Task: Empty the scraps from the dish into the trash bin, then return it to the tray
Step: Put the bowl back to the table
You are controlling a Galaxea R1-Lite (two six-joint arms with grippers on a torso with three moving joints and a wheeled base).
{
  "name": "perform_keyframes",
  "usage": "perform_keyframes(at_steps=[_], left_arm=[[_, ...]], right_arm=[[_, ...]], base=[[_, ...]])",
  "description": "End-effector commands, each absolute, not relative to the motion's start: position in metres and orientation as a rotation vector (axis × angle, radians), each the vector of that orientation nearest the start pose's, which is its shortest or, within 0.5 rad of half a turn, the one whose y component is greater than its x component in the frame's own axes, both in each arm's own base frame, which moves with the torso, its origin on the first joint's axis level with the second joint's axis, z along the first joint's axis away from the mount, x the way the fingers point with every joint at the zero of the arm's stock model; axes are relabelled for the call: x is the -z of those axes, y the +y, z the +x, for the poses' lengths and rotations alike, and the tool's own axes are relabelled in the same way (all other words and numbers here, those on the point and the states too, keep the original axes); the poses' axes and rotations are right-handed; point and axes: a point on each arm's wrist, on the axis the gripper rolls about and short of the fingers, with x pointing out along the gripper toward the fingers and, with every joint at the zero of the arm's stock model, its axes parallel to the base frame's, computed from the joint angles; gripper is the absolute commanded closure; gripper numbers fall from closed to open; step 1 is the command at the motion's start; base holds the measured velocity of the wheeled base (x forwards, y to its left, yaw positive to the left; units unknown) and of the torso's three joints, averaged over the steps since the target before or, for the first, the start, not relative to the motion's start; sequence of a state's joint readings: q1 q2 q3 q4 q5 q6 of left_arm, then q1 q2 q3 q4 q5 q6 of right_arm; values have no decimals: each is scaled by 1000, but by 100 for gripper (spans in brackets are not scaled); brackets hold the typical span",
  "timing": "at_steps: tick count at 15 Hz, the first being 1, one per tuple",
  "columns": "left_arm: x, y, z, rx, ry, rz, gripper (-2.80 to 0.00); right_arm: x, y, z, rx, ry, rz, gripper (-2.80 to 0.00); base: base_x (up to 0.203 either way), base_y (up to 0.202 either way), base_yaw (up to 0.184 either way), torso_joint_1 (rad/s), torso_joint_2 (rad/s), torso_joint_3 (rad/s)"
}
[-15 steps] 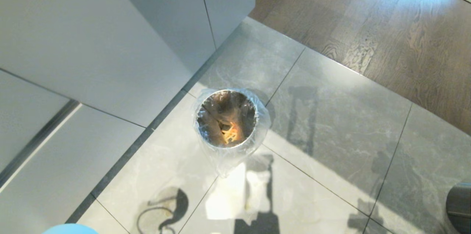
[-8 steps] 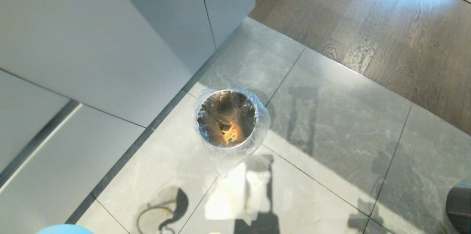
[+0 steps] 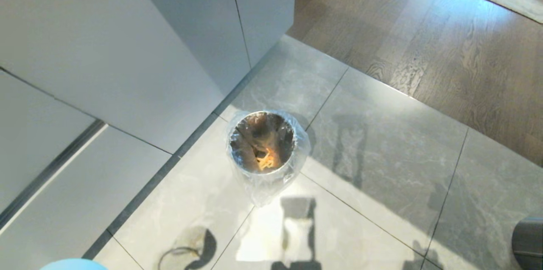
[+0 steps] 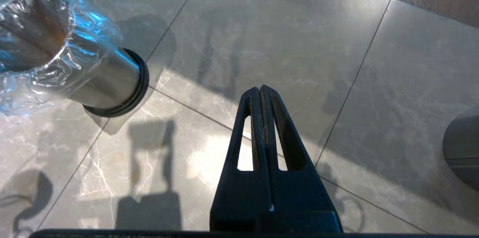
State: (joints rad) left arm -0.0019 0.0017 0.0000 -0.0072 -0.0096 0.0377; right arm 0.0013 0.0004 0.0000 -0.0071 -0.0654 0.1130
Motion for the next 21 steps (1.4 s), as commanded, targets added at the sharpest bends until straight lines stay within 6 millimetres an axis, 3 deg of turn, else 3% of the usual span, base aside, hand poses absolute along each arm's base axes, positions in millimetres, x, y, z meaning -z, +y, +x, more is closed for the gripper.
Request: perform_keyframes(at_steps=[1, 21], left_arm=[[-76, 0, -23, 12, -8, 38, 0], [-76, 0, -23, 9, -8, 12, 0]], right_arm=[[-76, -2, -23, 64, -11, 114, 0], [-76, -2, -23, 64, -11, 114, 0]], base=[[0, 0, 0, 2, 6, 195], [0, 0, 0, 2, 2, 203]])
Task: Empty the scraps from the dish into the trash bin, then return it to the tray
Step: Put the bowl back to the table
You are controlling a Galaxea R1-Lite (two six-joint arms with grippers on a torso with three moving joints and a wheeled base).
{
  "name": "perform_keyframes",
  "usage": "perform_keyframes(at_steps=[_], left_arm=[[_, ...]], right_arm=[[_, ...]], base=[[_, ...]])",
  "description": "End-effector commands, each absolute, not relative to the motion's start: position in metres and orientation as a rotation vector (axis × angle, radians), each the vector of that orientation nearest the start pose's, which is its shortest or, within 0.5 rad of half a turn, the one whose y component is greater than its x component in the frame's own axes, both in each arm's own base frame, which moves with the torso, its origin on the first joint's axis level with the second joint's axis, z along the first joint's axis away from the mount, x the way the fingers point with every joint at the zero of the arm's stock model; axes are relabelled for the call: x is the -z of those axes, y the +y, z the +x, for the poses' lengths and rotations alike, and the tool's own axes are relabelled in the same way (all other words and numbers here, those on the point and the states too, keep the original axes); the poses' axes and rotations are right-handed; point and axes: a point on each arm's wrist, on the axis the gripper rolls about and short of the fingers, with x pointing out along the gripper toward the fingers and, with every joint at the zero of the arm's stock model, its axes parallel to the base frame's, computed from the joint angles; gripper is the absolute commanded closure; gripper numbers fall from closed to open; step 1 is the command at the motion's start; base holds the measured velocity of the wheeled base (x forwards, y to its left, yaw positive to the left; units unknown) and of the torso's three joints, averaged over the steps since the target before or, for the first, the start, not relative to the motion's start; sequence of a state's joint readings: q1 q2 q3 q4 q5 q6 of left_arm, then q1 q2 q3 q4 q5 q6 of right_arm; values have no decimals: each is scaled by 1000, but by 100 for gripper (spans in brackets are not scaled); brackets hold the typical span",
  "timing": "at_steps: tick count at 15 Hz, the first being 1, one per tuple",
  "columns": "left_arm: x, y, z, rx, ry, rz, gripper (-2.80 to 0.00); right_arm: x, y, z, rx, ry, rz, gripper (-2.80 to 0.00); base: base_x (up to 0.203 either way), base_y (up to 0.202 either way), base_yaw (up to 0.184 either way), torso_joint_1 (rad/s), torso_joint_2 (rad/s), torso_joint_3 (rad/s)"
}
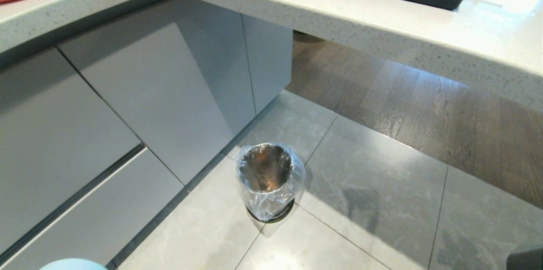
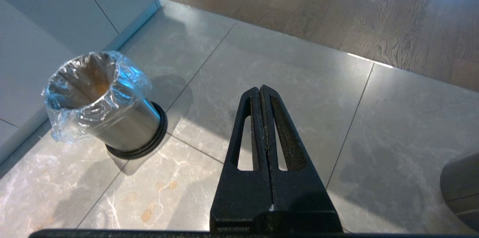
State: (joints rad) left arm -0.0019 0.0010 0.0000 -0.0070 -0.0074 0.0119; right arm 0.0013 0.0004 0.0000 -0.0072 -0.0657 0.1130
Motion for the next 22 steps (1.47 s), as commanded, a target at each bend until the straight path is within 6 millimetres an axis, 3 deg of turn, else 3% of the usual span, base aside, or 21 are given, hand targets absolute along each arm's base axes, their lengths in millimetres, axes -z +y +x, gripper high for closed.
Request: perform_keyframes(at_steps=[1, 12, 22], left_arm=[[-76, 0, -23, 9, -7, 12, 0], [-76, 0, -23, 11, -8, 11, 0], [-76, 0, -23, 11, -6, 11, 0]], right_arm=[[-76, -2, -23, 64, -11, 114, 0], [-76, -2, -23, 64, -11, 114, 0], [-76, -2, -23, 64, -11, 114, 0]], base=[[0, 0, 0, 0, -2, 200], [0, 0, 0, 5, 2, 202], [0, 0, 0, 1, 0, 28]])
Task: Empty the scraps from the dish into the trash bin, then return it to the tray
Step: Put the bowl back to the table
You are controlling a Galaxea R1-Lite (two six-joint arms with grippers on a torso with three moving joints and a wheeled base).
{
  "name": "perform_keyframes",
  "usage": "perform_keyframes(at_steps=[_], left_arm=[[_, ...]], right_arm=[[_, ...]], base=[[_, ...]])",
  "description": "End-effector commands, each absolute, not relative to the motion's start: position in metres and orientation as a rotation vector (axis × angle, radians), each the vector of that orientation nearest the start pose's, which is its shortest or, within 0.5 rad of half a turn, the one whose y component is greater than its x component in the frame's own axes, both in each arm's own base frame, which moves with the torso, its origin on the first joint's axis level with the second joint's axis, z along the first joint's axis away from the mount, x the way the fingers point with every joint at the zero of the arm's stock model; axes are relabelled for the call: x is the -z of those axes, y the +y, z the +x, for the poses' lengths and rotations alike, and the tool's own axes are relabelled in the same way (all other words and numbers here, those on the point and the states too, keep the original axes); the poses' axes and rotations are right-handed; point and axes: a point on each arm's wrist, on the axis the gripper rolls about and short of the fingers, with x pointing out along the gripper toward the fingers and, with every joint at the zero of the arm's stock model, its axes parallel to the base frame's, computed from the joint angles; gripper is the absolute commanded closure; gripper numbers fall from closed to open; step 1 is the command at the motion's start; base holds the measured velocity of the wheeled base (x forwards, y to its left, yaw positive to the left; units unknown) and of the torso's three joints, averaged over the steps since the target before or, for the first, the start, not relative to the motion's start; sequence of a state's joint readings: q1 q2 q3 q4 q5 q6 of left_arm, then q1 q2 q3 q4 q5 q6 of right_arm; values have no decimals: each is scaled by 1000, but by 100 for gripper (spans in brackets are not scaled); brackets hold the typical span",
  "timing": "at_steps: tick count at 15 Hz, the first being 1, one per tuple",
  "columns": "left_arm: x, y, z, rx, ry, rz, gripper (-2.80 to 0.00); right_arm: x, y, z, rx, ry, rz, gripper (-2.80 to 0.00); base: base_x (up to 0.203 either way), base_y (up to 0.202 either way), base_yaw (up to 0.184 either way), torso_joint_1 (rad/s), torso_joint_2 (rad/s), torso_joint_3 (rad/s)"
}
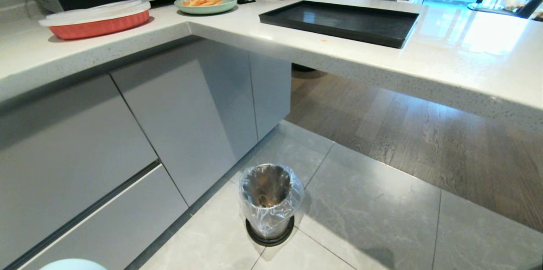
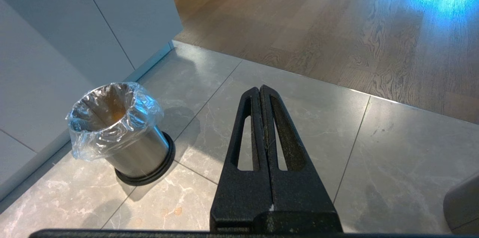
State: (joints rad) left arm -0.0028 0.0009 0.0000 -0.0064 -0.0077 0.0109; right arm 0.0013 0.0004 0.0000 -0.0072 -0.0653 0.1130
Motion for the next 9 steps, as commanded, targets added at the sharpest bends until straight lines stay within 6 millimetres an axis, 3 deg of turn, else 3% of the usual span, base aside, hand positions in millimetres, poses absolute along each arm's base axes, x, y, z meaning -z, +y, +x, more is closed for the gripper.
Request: perform_keyframes(at_steps=[1, 9], left_arm=[[-76, 0, -23, 10, -7, 11, 0], [-76, 0, -23, 10, -7, 11, 0]], right_arm=[[-76, -2, -23, 64, -11, 114, 0], [-76, -2, -23, 64, -11, 114, 0]], base=[[0, 0, 0, 0, 0, 0], [0, 0, 0, 0, 0, 0]])
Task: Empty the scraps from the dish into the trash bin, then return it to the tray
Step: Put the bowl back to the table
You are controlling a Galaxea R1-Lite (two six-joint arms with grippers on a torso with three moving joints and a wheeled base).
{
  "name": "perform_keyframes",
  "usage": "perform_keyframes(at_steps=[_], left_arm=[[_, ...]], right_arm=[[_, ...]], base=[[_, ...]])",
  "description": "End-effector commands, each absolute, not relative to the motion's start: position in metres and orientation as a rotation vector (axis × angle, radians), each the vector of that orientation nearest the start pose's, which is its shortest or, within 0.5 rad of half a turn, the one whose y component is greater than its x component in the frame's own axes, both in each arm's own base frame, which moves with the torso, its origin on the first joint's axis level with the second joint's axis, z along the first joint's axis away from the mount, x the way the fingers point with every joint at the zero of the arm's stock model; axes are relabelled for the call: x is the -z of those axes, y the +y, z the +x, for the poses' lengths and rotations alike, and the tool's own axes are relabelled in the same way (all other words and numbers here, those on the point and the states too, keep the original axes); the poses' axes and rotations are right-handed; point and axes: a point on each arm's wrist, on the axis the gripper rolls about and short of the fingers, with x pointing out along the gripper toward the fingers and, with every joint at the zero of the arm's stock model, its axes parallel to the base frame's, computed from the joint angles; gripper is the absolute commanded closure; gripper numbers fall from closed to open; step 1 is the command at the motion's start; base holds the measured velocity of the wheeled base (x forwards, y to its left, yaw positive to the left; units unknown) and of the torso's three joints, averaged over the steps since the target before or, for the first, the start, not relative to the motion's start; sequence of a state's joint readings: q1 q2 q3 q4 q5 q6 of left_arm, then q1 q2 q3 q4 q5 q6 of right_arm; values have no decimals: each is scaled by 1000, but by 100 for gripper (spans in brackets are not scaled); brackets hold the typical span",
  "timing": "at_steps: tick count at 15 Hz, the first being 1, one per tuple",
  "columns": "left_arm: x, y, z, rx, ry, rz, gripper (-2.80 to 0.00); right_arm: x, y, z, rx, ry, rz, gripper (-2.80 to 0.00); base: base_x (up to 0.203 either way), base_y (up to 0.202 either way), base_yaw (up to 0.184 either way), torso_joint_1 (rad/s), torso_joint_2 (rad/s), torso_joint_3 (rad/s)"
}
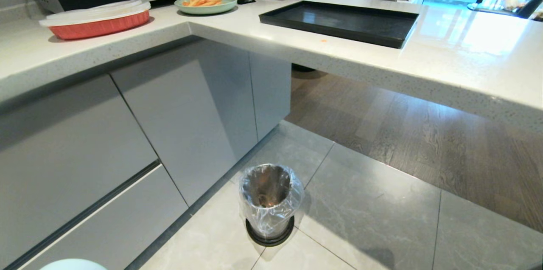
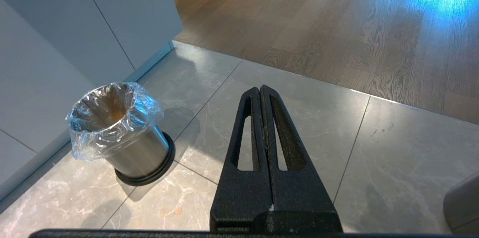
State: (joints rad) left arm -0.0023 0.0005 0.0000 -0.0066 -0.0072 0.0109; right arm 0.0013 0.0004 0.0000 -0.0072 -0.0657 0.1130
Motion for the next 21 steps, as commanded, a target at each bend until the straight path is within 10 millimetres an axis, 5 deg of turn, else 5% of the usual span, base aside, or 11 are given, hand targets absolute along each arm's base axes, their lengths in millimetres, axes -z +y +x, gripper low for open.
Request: perform_keyframes(at_steps=[1, 21], left_arm=[[-76, 0, -23, 11, -8, 11, 0], [-76, 0, -23, 9, -8, 11, 0]], right_arm=[[-76, -2, -23, 64, -11, 114, 0], [-76, -2, -23, 64, -11, 114, 0]], base=[[0, 0, 0, 0, 0, 0], [0, 0, 0, 0, 0, 0]])
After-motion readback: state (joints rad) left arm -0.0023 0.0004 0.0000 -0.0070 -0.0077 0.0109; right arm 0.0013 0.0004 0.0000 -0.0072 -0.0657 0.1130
